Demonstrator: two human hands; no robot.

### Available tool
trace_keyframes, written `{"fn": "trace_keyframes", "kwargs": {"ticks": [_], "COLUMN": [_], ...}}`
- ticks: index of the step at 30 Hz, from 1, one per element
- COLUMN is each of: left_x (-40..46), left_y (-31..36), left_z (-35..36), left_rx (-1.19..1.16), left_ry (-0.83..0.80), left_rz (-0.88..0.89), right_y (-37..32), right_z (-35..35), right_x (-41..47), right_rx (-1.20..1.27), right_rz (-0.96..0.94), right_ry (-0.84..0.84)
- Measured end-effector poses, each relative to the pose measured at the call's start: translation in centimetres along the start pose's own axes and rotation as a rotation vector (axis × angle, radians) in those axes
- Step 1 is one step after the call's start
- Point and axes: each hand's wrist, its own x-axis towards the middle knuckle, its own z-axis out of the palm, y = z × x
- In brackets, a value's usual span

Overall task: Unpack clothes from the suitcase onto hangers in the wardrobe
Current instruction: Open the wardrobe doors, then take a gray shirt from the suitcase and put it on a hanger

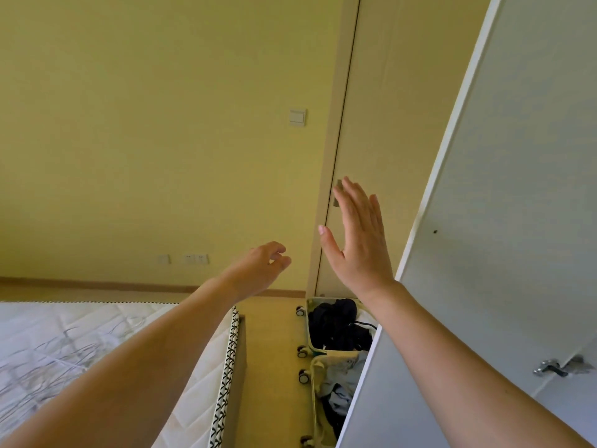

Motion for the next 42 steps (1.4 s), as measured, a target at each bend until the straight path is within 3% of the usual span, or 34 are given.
{"fn": "trace_keyframes", "kwargs": {"ticks": [15,28,37,42], "left_x": [2.2,0.0,8.5,15.5], "left_y": [-1.7,-13.5,-19.5,-18.6], "left_z": [0.4,-3.9,-2.4,1.2], "left_rx": [0.041,0.035,0.082,0.143], "left_ry": [-0.074,-0.019,-0.104,-0.256], "left_rz": [-0.027,-0.263,-0.27,-0.214], "right_y": [1.7,-4.0,0.1,5.6], "right_z": [3.6,15.7,23.0,24.7], "right_x": [-0.9,-2.3,-3.1,-3.5], "right_rx": [0.043,0.232,0.201,0.158], "right_rz": [0.106,0.131,0.353,0.525], "right_ry": [-0.167,-0.431,-0.599,-0.671]}}
